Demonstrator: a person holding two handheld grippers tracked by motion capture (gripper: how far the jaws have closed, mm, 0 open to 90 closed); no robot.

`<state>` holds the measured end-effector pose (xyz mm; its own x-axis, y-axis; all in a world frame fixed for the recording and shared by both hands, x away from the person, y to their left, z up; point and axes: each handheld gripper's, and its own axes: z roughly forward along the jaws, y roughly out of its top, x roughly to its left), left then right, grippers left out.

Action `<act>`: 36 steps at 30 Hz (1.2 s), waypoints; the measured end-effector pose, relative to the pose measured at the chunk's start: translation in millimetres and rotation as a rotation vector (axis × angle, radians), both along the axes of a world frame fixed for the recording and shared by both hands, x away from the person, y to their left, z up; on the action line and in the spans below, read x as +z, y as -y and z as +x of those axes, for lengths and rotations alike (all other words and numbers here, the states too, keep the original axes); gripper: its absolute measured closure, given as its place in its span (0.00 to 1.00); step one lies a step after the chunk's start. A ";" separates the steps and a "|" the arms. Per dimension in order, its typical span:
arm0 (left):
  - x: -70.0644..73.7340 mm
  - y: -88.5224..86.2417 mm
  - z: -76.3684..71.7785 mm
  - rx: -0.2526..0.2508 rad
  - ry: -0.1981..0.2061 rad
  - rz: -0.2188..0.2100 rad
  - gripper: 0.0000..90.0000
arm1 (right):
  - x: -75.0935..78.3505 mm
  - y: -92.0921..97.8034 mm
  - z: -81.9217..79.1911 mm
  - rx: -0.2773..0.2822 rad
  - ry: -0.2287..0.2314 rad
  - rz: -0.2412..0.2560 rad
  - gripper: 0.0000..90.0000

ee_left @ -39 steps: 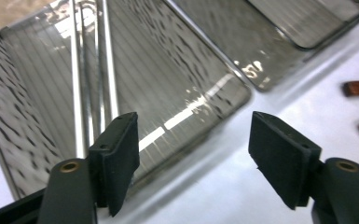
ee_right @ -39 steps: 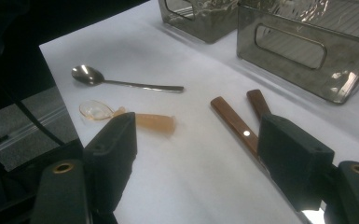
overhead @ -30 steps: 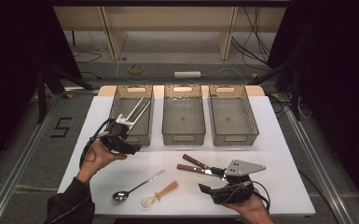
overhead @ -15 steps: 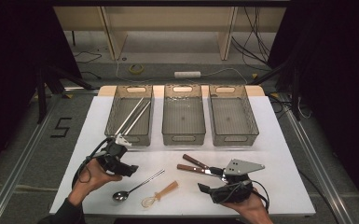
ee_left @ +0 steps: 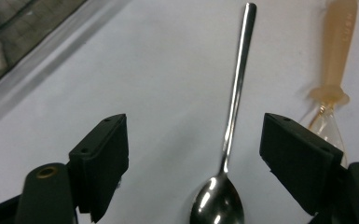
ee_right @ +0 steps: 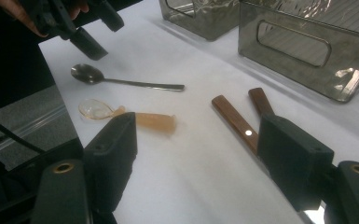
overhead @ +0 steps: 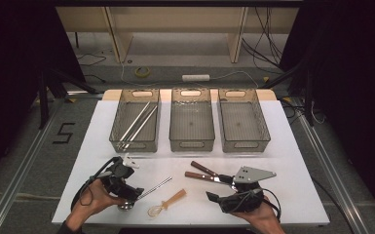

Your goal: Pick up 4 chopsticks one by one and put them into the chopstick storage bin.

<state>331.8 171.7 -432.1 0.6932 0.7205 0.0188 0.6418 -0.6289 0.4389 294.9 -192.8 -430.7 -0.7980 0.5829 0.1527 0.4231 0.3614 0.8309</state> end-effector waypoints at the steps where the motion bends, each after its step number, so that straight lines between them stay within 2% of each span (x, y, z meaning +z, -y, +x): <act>1: -0.8 0.6 -1.8 -0.007 -0.004 0.002 0.26 | 0.0 -0.1 -0.3 0.001 -0.002 -0.001 0.33; 4: -4.1 0.5 -6.2 -0.008 -0.017 0.006 0.26 | -0.5 0.4 -0.1 0.001 -0.004 -0.001 0.33; 7: -7.5 -1.2 -9.2 -0.009 -0.022 0.029 0.26 | -1.2 0.6 0.6 -0.001 -0.008 0.000 0.33; 12: -12.0 -4.6 -15.2 -0.008 -0.034 0.030 0.26 | -2.3 1.3 0.9 0.001 -0.009 -0.003 0.33; 20: -16.8 -4.7 -22.0 -0.009 -0.028 0.022 0.22 | -2.9 3.1 1.0 -0.006 -0.011 0.002 0.33; 24: -19.1 -4.7 -25.2 -0.010 -0.030 0.048 0.22 | -3.3 2.6 1.1 -0.004 -0.014 -0.001 0.33; 32: -20.9 -4.5 -29.4 -0.023 -0.030 0.060 0.25 | -3.4 2.8 1.3 -0.004 -0.013 -0.001 0.33; 36: -22.6 -4.8 -31.4 -0.047 -0.038 0.093 0.27 | -3.5 2.0 1.2 -0.004 -0.014 0.000 0.33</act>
<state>300.3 176.5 -454.7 0.7277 0.6835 0.0573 0.6256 -0.6956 0.3533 296.1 -194.8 -434.2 -0.7933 0.5864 0.1639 0.4362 0.3594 0.8250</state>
